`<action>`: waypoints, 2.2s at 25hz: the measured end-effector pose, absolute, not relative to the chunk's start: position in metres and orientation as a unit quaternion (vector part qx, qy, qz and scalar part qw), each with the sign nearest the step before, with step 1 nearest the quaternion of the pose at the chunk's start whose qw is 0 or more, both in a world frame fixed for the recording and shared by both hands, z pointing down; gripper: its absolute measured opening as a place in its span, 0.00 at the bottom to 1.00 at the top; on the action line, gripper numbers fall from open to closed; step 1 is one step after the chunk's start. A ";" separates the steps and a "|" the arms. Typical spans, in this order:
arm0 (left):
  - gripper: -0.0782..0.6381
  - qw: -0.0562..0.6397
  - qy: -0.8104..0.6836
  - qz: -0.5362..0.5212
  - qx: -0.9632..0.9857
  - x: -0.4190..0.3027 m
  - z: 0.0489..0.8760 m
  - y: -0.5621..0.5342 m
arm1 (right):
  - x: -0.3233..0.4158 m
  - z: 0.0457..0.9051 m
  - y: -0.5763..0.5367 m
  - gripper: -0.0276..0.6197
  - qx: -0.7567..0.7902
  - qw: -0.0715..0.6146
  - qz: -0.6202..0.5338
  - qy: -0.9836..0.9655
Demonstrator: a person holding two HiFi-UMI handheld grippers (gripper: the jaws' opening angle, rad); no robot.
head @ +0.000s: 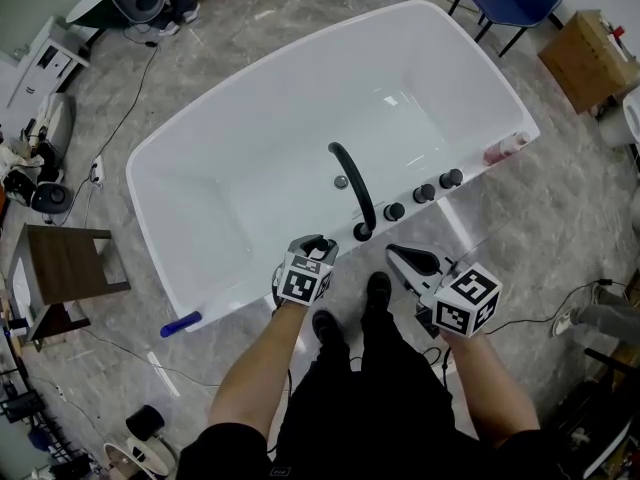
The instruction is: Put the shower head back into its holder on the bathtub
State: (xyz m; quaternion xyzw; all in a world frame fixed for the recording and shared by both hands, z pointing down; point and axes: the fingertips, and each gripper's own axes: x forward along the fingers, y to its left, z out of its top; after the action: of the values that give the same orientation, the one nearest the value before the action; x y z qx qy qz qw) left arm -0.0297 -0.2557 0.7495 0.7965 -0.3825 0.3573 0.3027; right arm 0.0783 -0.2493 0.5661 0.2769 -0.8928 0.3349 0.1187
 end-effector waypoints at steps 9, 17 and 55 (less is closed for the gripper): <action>0.33 0.306 -0.384 0.356 0.795 -0.029 0.753 -0.257 | 0.078 0.571 -0.249 0.07 0.274 0.115 0.342 -0.891; 0.33 0.286 -0.378 0.371 0.798 -0.026 0.753 -0.254 | 0.078 0.573 -0.248 0.07 0.275 0.110 0.347 -0.890; 0.42 0.265 -0.382 0.338 0.819 -0.032 0.715 -0.250 | 0.066 0.559 -0.250 0.07 0.275 0.081 0.351 -0.891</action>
State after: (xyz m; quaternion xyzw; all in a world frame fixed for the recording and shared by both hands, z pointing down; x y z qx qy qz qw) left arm -0.0319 -0.2496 0.7147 0.8185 -0.3815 0.3378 0.2652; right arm 0.0661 -0.2500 0.5586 0.2753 -0.8915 0.3505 0.0815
